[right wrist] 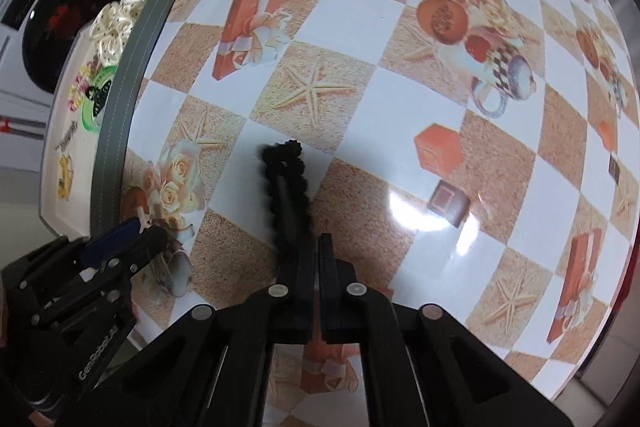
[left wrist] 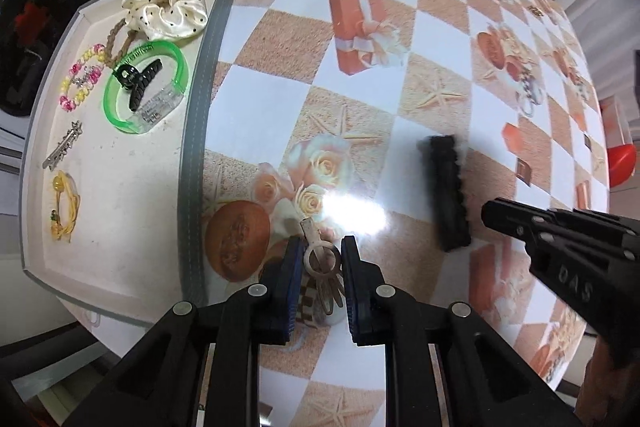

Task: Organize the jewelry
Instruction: 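Grasp the black scalloped snap clip with the right tool while the left tool grasps the cream claw clip, then carry snap clip and cream claw clip into the tray, open both tools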

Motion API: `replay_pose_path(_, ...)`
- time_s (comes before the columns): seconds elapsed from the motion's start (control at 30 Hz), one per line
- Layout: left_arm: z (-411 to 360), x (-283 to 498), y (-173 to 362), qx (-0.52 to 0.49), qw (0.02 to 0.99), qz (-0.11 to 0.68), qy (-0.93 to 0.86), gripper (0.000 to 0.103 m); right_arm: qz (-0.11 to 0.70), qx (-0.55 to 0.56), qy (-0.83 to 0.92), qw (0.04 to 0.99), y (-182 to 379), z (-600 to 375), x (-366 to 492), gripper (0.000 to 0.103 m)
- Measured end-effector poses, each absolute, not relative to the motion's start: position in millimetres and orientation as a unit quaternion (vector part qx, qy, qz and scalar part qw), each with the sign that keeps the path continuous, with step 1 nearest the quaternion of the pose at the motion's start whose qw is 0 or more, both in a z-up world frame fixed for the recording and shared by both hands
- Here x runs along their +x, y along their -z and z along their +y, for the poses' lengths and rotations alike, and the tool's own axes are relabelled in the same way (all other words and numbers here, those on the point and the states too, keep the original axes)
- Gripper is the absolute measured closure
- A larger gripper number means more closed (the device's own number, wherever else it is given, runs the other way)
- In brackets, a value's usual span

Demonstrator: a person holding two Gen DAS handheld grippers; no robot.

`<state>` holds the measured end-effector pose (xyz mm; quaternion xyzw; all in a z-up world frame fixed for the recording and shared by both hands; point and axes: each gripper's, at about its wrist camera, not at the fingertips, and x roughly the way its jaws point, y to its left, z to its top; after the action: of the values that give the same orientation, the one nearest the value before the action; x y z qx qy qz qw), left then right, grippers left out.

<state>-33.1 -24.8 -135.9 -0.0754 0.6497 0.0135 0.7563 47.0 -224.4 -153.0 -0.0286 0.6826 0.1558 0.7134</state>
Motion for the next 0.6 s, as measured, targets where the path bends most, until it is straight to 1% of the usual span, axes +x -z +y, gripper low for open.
replay_pose_path(0.13, -20, -43, 126, -0.079, 0.759, 0.646, -0.014, 0.079, 0.689, -0.007, -0.156, 0.707, 152, -238, 52, 0.101)
replay_pose_path(0.2, -15, -51, 127, -0.079, 0.760, 0.644, -0.016, 0.079, 0.693, 0.005, -0.160, 0.703, 154, -240, 50, 0.098)
replay_pose_path(0.23, -13, -56, 125, -0.079, 0.761, 0.644, -0.017, 0.079, 0.693, 0.004, -0.157, 0.704, 154, -241, 51, 0.083)
replay_pose_path(0.27, -12, -58, 124, -0.078, 0.761, 0.644, -0.019, 0.079, 0.693, 0.005, -0.156, 0.704, 155, -241, 53, 0.050)
replay_pose_path(0.3, -13, -59, 124, -0.078, 0.761, 0.644, -0.021, 0.079, 0.690, 0.009, -0.157, 0.706, 155, -239, 54, 0.034)
replay_pose_path(0.33, -9, -62, 123, -0.078, 0.760, 0.644, -0.023, 0.079, 0.686, 0.013, -0.160, 0.710, 154, -236, 55, 0.025)
replay_pose_path(0.43, -6, -69, 119, -0.078, 0.762, 0.642, -0.028, 0.079, 0.685, -0.012, -0.159, 0.711, 157, -217, 49, 0.025)
replay_pose_path(0.47, -5, -69, 118, -0.078, 0.763, 0.641, -0.029, 0.079, 0.687, -0.028, -0.153, 0.710, 162, -211, 49, 0.028)
replay_pose_path(0.5, -4, -71, 115, -0.079, 0.763, 0.640, -0.030, 0.079, 0.687, -0.046, -0.144, 0.711, 166, -205, 47, 0.028)
replay_pose_path(0.6, 0, -77, 107, -0.080, 0.766, 0.637, -0.031, 0.079, 0.661, -0.137, -0.131, 0.726, 165, -182, 40, 0.048)
